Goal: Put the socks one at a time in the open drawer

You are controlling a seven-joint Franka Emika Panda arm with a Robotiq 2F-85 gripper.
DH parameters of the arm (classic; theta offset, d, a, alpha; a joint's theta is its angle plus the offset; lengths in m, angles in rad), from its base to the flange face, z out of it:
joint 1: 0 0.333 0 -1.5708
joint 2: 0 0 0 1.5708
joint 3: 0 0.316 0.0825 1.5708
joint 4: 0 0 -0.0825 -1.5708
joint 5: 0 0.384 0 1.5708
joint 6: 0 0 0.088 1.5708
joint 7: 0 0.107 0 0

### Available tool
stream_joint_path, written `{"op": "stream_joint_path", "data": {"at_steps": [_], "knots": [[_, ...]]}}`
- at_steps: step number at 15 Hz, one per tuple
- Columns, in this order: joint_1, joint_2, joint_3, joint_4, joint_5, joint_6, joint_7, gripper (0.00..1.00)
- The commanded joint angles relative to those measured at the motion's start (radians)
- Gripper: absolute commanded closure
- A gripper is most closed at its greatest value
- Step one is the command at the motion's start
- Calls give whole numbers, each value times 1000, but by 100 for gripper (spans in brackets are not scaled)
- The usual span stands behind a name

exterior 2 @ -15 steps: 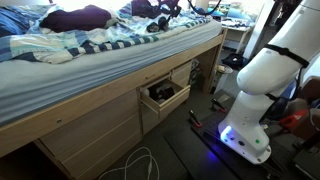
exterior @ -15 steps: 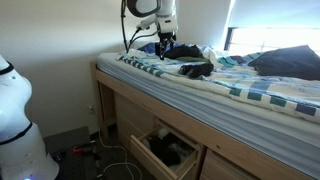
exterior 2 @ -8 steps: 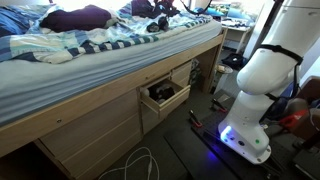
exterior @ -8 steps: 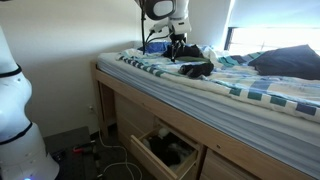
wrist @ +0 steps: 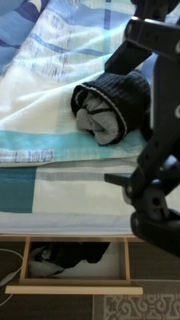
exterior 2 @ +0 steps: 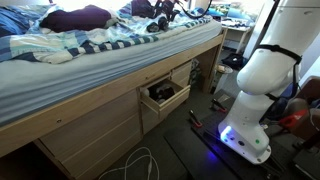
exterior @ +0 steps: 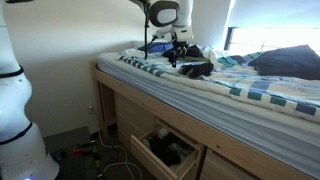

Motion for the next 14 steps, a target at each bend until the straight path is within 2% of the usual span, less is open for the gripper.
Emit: {"op": "stream_joint_path", "data": {"at_steps": [1,5,14], "knots": [[7,80,1,49,58,-22,-9,0],[17,123,10,65,81,2,-14,0],[29,126,-3,102,22,54,21,0]]}}
